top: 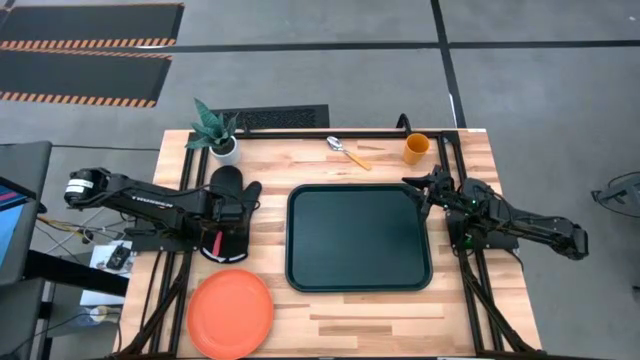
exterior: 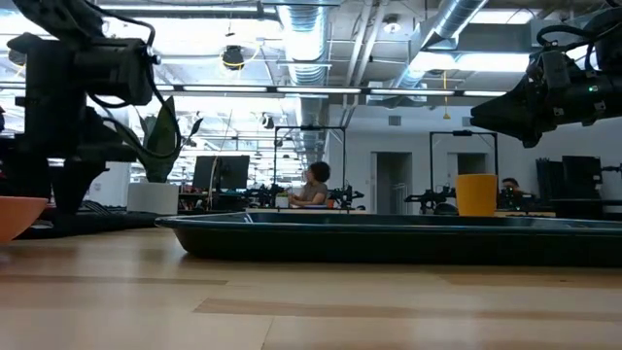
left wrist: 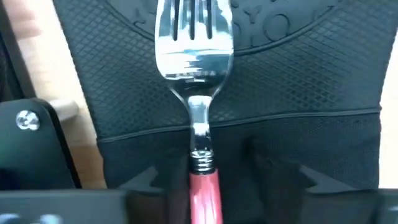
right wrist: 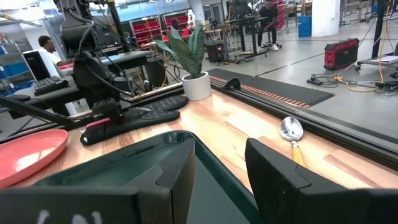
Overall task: Pick and place plate/cup/fork/spoon on tray
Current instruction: Put the pink fork on the black tray
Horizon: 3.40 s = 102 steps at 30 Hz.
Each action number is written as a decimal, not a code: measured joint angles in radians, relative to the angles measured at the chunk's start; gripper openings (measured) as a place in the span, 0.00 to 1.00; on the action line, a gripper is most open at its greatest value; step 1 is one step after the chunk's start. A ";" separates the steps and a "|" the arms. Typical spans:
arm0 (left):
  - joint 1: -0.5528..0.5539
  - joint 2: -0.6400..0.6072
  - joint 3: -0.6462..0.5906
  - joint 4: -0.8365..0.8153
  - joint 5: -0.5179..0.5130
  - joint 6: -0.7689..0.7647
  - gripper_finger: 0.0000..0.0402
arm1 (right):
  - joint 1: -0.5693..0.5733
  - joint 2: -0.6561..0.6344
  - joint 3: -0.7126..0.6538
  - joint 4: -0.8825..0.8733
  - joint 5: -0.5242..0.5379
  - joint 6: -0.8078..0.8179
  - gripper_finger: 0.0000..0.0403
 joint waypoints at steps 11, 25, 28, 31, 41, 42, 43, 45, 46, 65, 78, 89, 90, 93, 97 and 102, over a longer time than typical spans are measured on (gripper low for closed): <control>0.000 0.001 0.050 -0.053 0.000 -0.039 0.10 | 0.000 0.000 0.000 0.000 0.000 -0.001 0.42; 0.000 0.001 0.317 0.035 -0.049 0.047 0.08 | 0.000 0.000 0.000 0.004 0.000 0.051 0.42; 0.001 0.001 0.373 0.142 -0.084 0.116 0.08 | 0.000 0.000 0.000 0.007 0.000 0.193 0.42; 0.018 0.001 0.396 0.268 -0.089 0.178 0.08 | 0.000 0.000 0.000 0.008 0.000 0.330 0.42; 0.158 0.001 0.396 0.698 0.154 0.377 0.08 | -0.004 0.001 0.000 0.169 0.005 0.600 0.42; 0.178 0.003 0.396 0.741 0.190 0.386 0.08 | -0.004 0.004 0.000 0.206 0.005 0.601 0.42; 0.197 0.012 0.396 0.788 0.230 0.388 0.08 | -0.004 0.014 0.004 0.229 0.005 0.601 0.42; 0.234 0.032 0.396 0.875 0.330 0.389 0.08 | -0.004 0.043 0.023 0.236 0.006 0.601 0.42; 0.247 0.048 0.395 0.932 0.382 0.387 0.08 | -0.004 0.062 0.038 0.241 0.006 0.601 0.42; 0.251 0.572 0.396 2.098 0.773 -0.094 0.09 | -0.003 0.764 0.530 0.334 -0.170 0.130 0.62; 0.229 0.621 0.396 2.262 0.782 -0.149 0.10 | -0.107 1.066 0.766 0.424 -0.568 0.050 0.63; 0.229 0.621 0.396 2.267 0.782 -0.148 0.10 | -0.074 1.179 0.864 0.421 -0.688 0.051 0.61; 0.229 0.621 0.396 2.267 0.782 -0.148 0.10 | -0.072 1.180 0.864 0.422 -0.688 0.050 0.59; 0.229 0.621 0.396 2.267 0.782 -0.147 0.11 | -0.071 1.181 0.864 0.419 -0.703 0.050 0.52; 0.229 0.621 0.396 2.266 0.782 -0.146 0.11 | -0.071 1.181 0.864 0.420 -0.706 0.049 0.34; 0.229 0.621 0.396 2.266 0.786 -0.145 0.12 | -0.071 1.180 0.864 0.423 -0.723 0.037 0.05</control>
